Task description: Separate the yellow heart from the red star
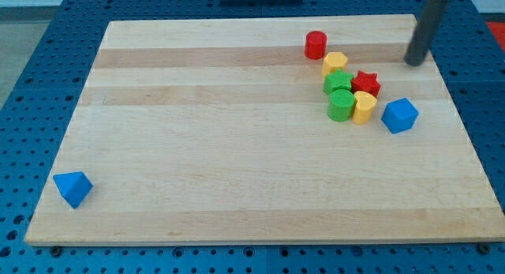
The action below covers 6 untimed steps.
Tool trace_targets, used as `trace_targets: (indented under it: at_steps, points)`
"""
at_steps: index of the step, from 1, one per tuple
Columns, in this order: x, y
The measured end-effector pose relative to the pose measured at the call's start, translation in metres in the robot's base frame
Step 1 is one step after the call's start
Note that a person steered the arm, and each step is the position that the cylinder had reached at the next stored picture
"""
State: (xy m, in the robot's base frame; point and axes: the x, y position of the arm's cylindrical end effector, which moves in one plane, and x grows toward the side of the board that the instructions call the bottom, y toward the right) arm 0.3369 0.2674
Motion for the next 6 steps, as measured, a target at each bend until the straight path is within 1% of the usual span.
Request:
trace_targets:
  at_steps: [1,2,3,4,5,6]
  points:
    - [0.049,-0.004]
    - [0.073,-0.051]
    - [0.074,-0.093]
    - [0.074,-0.116]
    - [0.077,-0.108]
    - [0.075,-0.079]
